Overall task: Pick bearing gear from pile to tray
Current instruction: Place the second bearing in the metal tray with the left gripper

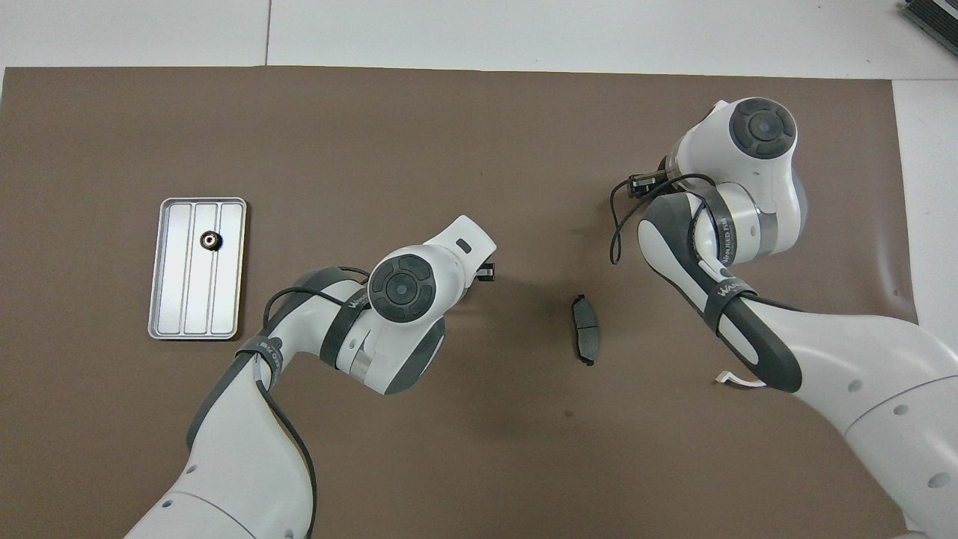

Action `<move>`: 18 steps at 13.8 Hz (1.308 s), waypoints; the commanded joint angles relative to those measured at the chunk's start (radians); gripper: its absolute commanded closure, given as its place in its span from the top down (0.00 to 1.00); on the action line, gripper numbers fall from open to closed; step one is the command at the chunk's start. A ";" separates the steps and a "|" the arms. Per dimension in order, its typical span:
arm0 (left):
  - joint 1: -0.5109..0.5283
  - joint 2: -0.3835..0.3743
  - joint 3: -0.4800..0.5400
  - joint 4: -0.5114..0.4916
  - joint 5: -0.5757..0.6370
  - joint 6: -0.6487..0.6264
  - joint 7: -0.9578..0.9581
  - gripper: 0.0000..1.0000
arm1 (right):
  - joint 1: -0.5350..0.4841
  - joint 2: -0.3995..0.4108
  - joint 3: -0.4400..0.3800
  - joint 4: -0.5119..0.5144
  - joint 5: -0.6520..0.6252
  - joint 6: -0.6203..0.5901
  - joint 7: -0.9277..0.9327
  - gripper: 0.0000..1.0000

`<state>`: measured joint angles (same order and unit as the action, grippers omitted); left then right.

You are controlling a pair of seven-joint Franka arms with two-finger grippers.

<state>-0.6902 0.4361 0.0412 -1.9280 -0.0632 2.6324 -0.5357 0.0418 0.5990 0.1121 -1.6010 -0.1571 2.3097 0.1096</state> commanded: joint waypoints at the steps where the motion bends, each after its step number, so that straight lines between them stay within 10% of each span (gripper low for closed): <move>1: 0.018 -0.001 0.011 0.054 -0.003 -0.111 0.008 0.20 | -0.019 0.001 0.015 -0.020 0.025 0.031 -0.025 0.53; 5: 0.202 0.010 0.011 0.256 -0.003 -0.385 0.094 0.20 | -0.005 -0.002 0.015 -0.014 0.028 0.031 0.008 0.03; 15: 0.745 -0.131 0.011 0.068 -0.004 -0.542 0.932 0.24 | 0.283 -0.021 0.040 0.036 0.018 0.014 0.566 0.00; 18: 0.752 -0.168 0.012 -0.040 -0.006 -0.477 0.959 0.49 | 0.369 -0.024 0.040 0.030 0.011 0.008 0.672 0.00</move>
<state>0.0669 0.3350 0.0654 -1.8582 -0.0644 2.0961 0.4101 0.3831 0.5855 0.1533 -1.5686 -0.1426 2.3330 0.7322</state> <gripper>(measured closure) 0.621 0.767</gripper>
